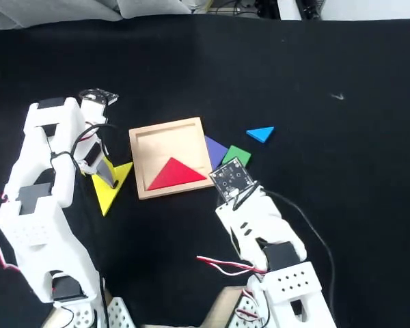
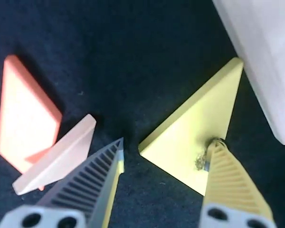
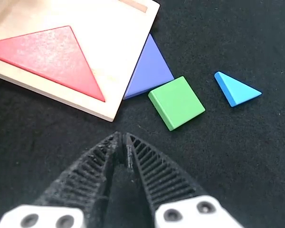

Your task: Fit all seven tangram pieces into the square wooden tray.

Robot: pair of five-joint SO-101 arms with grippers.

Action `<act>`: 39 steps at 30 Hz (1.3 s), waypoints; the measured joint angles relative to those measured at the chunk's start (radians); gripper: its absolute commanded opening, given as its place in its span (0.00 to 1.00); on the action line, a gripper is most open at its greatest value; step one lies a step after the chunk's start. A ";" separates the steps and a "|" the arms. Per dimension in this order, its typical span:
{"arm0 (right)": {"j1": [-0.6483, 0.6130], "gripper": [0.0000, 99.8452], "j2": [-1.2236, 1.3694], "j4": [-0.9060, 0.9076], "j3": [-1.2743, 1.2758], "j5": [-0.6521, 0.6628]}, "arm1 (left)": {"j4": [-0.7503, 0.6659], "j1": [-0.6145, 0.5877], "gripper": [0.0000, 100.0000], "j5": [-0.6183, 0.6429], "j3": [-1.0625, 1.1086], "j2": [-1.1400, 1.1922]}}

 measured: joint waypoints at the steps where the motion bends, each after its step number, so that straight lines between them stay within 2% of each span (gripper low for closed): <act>1: 0.000 0.01 0.000 0.000 0.000 0.000 | 0.003 0.005 0.27 0.000 -0.002 0.003; 6: 0.000 0.01 0.000 0.000 0.000 0.000 | 0.026 0.055 0.27 0.002 -0.008 0.015; 14: 0.000 0.01 0.000 0.000 0.000 0.000 | 0.028 0.061 0.26 0.003 -0.008 0.017; 20: 0.000 0.01 0.000 0.000 0.000 0.000 | 0.029 0.103 0.13 0.002 -0.002 0.000; 25: 0.000 0.01 0.000 0.000 0.000 0.000 | 0.063 0.169 0.13 0.005 0.020 0.017; 33: 0.000 0.01 0.000 0.000 0.000 0.000 | 0.170 0.172 0.13 0.009 0.023 -0.052; 39: 0.000 0.01 0.000 0.000 0.000 0.000 | 0.187 0.172 0.13 0.009 0.060 -0.170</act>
